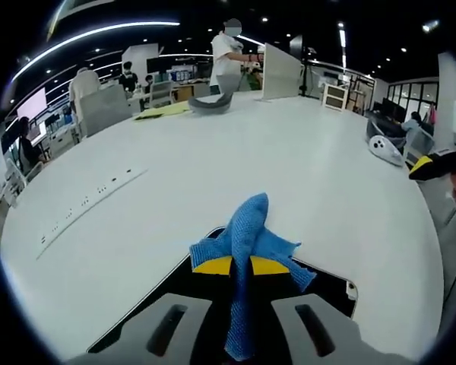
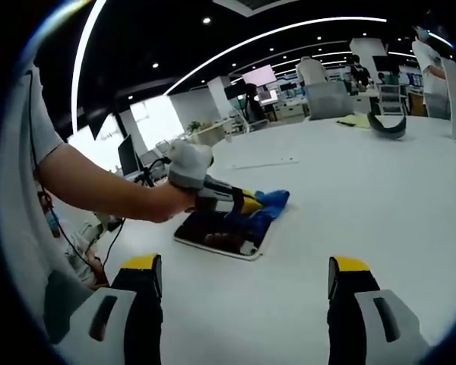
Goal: Wipe the mirror surface with the cleaning cloth until all visible marks leave the cleaned area.
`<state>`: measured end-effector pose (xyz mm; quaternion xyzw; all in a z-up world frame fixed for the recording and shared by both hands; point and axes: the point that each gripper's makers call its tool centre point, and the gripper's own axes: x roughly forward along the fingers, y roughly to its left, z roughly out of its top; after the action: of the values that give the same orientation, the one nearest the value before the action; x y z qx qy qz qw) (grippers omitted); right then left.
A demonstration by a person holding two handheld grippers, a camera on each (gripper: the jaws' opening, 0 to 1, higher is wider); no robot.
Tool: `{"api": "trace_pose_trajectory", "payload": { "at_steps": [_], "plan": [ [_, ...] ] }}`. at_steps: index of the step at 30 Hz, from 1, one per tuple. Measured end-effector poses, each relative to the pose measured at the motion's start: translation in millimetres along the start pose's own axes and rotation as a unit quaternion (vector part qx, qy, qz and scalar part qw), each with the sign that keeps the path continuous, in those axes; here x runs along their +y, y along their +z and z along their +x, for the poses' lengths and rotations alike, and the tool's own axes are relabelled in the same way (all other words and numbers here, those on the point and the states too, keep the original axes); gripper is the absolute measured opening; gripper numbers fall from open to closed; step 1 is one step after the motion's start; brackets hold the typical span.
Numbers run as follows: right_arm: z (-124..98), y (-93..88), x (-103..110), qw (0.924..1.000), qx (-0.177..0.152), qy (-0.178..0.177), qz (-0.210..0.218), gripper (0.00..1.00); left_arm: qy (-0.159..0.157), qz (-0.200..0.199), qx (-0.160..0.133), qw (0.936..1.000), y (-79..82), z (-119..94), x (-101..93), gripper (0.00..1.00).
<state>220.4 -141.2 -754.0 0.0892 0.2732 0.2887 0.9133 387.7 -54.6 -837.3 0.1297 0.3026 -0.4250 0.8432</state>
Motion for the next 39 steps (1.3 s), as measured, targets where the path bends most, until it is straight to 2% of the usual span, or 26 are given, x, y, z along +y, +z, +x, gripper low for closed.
{"api": "trace_pose_trajectory", "payload": {
  "at_steps": [39],
  "plan": [
    [-2.2, 1.1, -0.7, 1.0, -0.003, -0.002, 0.004, 0.9, -0.016, 0.012, 0.004, 0.9998, -1.7, 1.4, -13.3, 0.04]
  ]
}}
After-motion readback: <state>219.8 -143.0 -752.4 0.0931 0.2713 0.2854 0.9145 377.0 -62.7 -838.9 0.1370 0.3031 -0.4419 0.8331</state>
